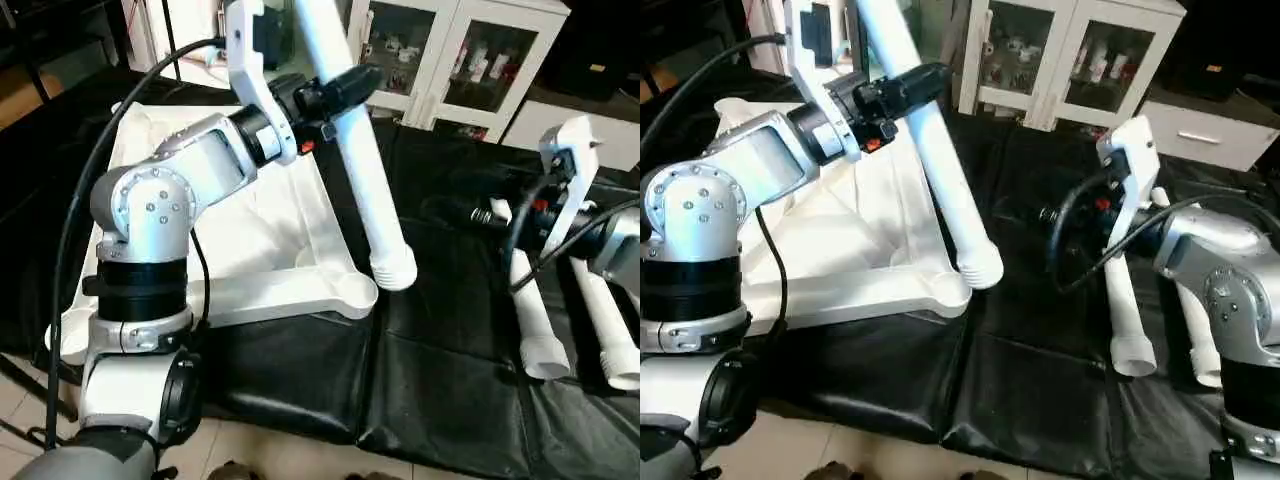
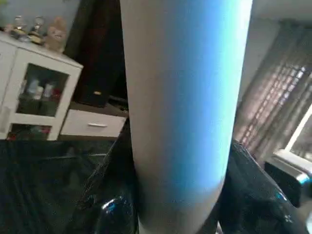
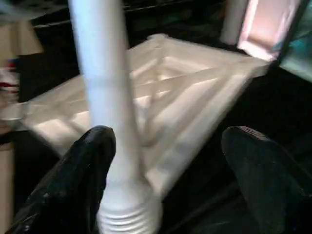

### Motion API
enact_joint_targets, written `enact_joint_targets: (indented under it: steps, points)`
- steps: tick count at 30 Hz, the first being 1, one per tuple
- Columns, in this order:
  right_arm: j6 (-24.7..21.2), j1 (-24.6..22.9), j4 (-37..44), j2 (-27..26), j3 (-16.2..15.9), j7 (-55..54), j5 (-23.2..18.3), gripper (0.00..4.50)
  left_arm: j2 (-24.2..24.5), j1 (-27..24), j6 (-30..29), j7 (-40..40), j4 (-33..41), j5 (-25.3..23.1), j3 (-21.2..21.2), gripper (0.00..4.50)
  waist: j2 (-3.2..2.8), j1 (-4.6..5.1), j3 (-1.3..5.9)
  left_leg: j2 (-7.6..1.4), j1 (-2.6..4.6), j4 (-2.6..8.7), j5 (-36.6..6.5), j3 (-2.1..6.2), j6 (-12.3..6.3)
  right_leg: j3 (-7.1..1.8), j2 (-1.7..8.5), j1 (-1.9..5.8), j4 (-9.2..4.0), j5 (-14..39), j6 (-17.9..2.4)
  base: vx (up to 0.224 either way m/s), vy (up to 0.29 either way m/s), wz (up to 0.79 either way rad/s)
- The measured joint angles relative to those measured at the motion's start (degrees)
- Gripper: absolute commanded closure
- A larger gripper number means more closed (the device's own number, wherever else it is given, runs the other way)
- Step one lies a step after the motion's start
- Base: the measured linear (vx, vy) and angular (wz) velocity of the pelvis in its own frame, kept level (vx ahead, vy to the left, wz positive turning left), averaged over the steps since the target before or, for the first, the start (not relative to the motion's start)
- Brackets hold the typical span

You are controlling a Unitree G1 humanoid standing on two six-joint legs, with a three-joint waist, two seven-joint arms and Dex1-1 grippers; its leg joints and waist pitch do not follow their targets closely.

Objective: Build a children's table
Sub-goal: Pick table leg

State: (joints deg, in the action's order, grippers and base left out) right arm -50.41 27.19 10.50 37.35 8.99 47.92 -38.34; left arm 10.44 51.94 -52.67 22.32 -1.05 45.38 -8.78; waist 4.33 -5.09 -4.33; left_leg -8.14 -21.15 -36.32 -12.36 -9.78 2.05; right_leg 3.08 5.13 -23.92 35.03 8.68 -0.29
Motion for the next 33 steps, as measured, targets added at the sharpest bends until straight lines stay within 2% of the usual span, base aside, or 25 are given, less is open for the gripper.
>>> enact_joint_targets:
  steps: [5, 9, 16, 20, 24, 29, 33]
  points:
    - [-2.3, 0.0, 0.0, 1.4, -0.2, 3.8, -2.7, 0.68, 1.8, 0.0, -0.9, 6.1, 1.0, 1.2, 2.5, 2.77, 0.01, -0.10, 0.00, 0.00, -0.01, -0.03, 0.0, 0.00, 0.00, 0.01, 0.02, 0.02, -0.02, 0.0, 0.0, 0.000, 0.000, 0.00]
    - [-4.0, -0.1, 0.6, 2.1, -0.3, 6.1, -5.1, 0.68, 4.2, -0.7, 1.5, 15.1, 4.2, 1.2, 5.6, 2.77, 0.01, -0.10, 0.00, -0.01, -0.01, -0.03, 0.0, 0.00, 0.00, 0.02, 0.02, 0.02, -0.02, 0.0, 0.0, 0.000, 0.000, 0.00]
    - [-5.9, -1.6, 2.9, 3.7, -2.3, 9.5, -7.2, 0.68, 5.9, -0.9, 4.5, 24.9, 4.7, 1.5, 7.2, 2.77, 0.01, -0.08, 0.00, -0.04, 0.02, -0.03, 0.0, -0.01, 0.04, 0.04, 0.02, 0.06, 0.00, 0.0, 0.0, 0.000, 0.000, 0.00]
    - [-5.8, -2.8, 4.5, 4.1, -5.5, 10.1, -6.7, 0.68, 6.6, -0.7, 6.0, 27.5, 3.9, 0.8, 9.1, 2.77, 0.01, -0.07, 0.00, -0.04, 0.02, -0.03, 0.0, 0.00, 0.07, 0.04, 0.02, 0.06, 0.01, 0.1, 0.2, 0.000, 0.000, 0.00]
    - [-4.8, -2.8, 5.1, 4.0, -7.4, 9.9, -5.3, 0.68, 7.1, -0.7, 6.5, 29.9, 3.5, 0.0, 10.5, 2.77, 0.01, -0.08, 0.00, -0.05, 0.02, -0.03, 0.0, 0.00, 0.08, 0.05, 0.02, 0.06, 0.01, 0.1, 0.1, 0.000, 0.000, 0.00]
    - [-2.3, -2.9, 6.8, 3.7, -10.2, 9.9, -2.7, 0.68, 7.2, -0.7, 6.6, 32.7, 3.6, -0.3, 13.1, 2.77, 0.01, -0.09, 0.00, -0.07, 0.00, -0.03, 0.0, 0.00, 0.09, 0.07, 0.02, 0.05, 0.02, 0.0, 0.0, 0.000, 0.000, 0.00]
    - [1.7, -3.7, 7.6, 4.4, -13.4, 10.4, 0.9, 0.68, 7.2, -0.7, 6.6, 33.8, 3.6, -0.6, 14.1, 2.77, 0.01, -0.09, 0.00, -0.08, 0.01, -0.03, 0.1, 0.00, 0.12, 0.08, 0.02, 0.06, 0.02, 0.0, 0.0, 0.000, 0.000, 0.00]
